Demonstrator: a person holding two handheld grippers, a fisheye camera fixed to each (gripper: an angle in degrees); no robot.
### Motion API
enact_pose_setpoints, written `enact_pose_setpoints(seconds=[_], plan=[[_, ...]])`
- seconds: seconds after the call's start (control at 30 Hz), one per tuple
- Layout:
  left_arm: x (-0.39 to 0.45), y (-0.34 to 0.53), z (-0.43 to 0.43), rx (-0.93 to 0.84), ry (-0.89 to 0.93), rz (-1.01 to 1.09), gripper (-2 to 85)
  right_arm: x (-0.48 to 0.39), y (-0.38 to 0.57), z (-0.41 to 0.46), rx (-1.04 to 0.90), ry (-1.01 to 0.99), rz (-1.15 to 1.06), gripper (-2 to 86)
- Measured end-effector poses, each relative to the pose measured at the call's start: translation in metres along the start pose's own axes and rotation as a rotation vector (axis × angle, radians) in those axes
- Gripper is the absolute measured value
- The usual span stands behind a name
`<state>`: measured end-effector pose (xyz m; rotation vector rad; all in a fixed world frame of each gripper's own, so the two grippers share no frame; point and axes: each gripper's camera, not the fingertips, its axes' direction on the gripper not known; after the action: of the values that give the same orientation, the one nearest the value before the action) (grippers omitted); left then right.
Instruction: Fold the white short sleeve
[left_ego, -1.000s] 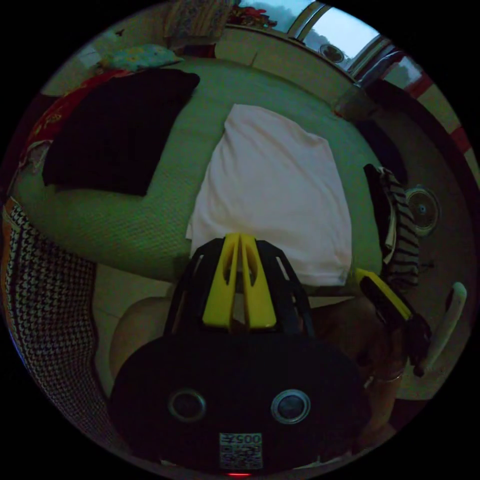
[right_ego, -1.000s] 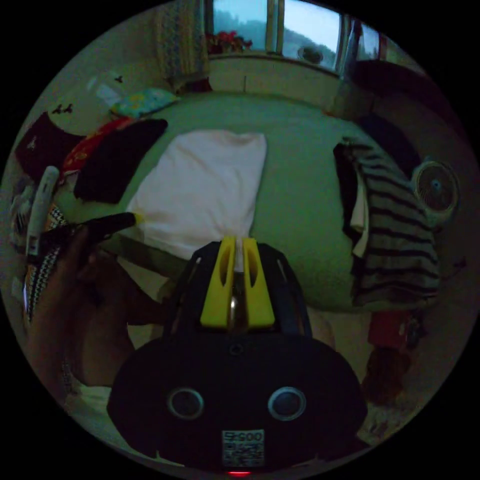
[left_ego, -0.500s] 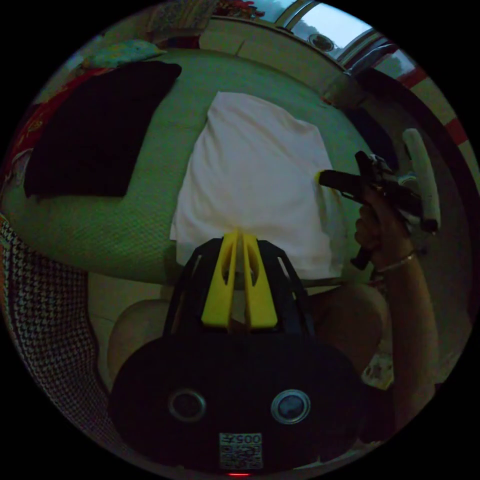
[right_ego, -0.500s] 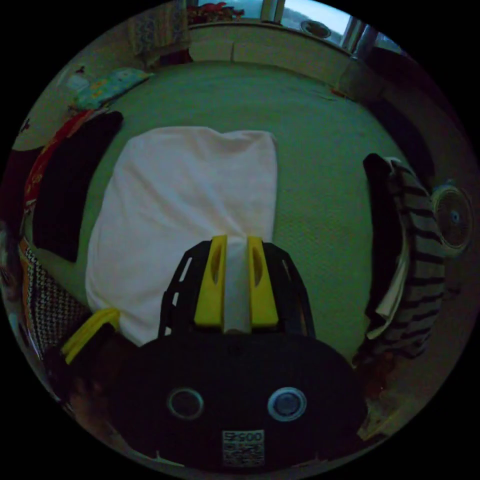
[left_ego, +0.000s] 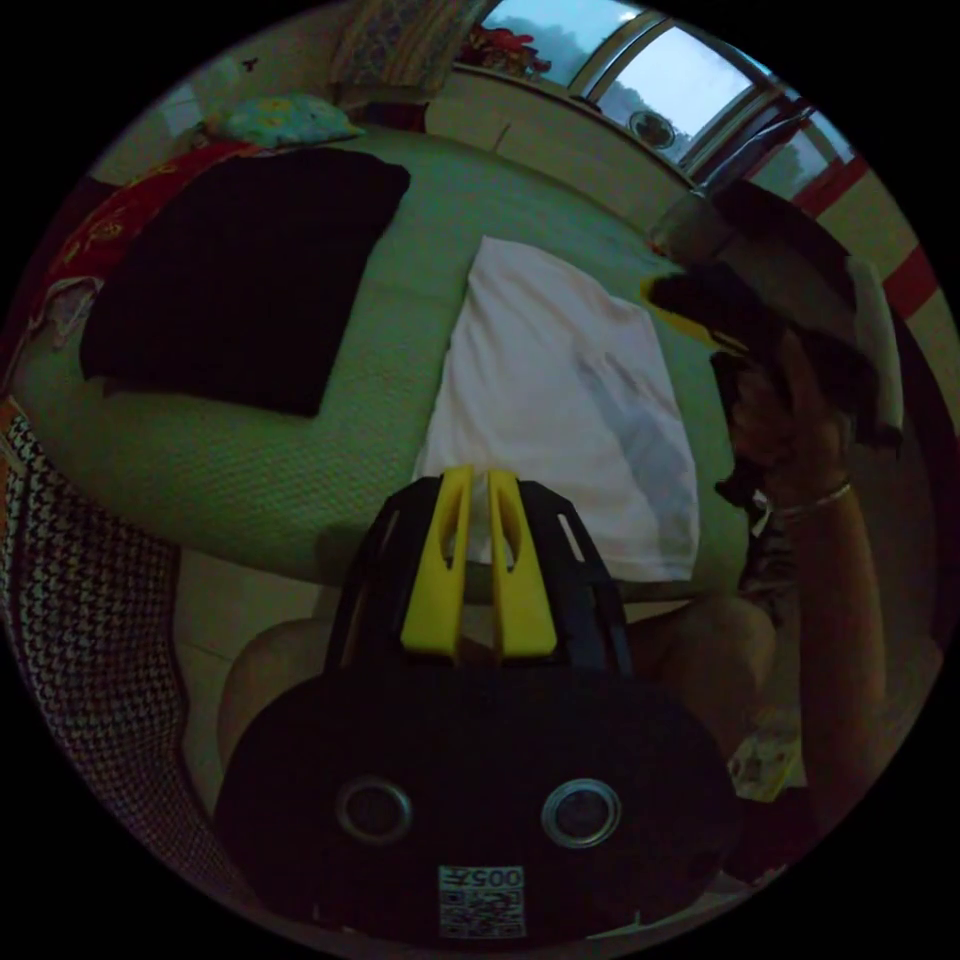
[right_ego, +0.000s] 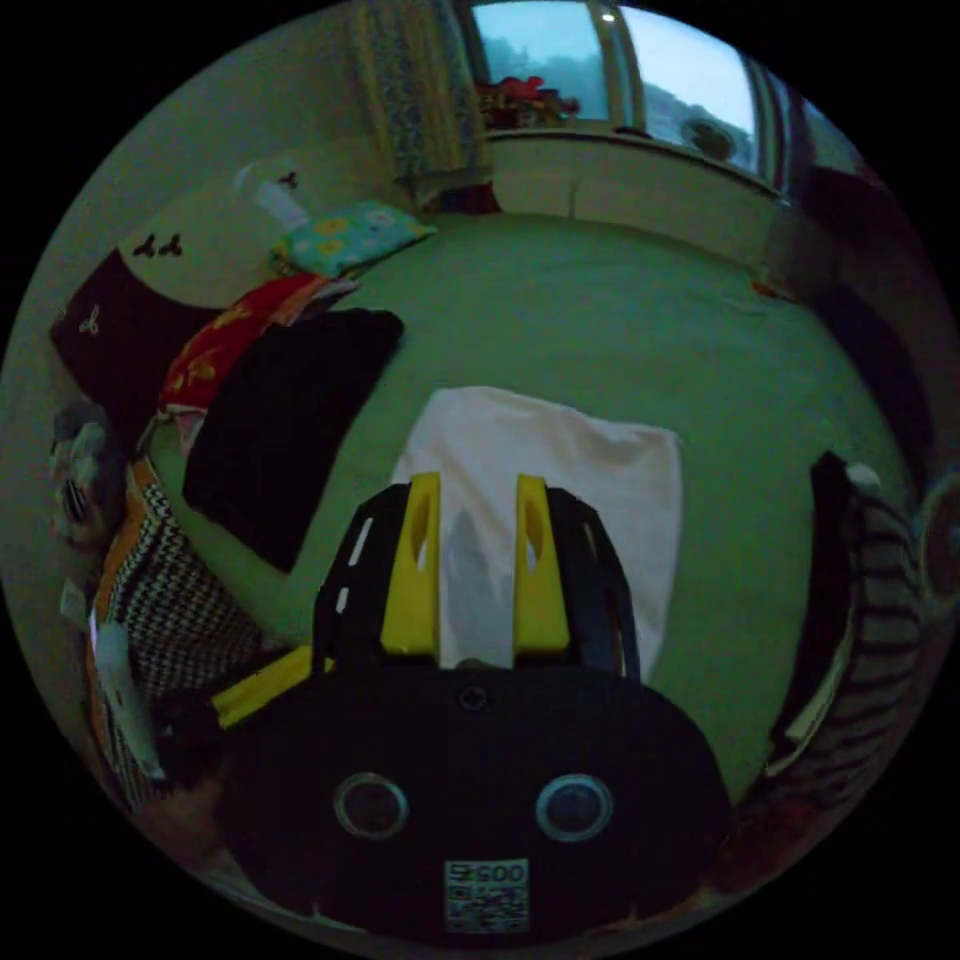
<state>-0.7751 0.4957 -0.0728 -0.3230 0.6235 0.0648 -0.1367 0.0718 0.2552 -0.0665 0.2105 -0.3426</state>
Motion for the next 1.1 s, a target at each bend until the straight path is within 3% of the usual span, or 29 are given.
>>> enact_pose_setpoints(seconds=[0.27,0.53,0.73,1.1], plan=[[0.003,-0.004,0.008,-0.061,-0.124,0.106,2.6,-0.038,-0.092,0.102,-0.195,0.251,0.082,4.2],[-0.012,-0.009,0.009,-0.074,-0.086,0.07,0.2,-0.03,-0.143,0.11,-0.32,0.214,0.153,3.5],[-0.017,-0.001,-0.002,0.044,-0.044,0.124,2.7,-0.028,-0.12,0.054,-0.18,0.143,-0.028,5.5],[-0.009,-0.002,0.021,-0.05,-0.129,0.133,4.9,0.027,-0.06,0.052,-0.265,0.34,-0.143,6.8]])
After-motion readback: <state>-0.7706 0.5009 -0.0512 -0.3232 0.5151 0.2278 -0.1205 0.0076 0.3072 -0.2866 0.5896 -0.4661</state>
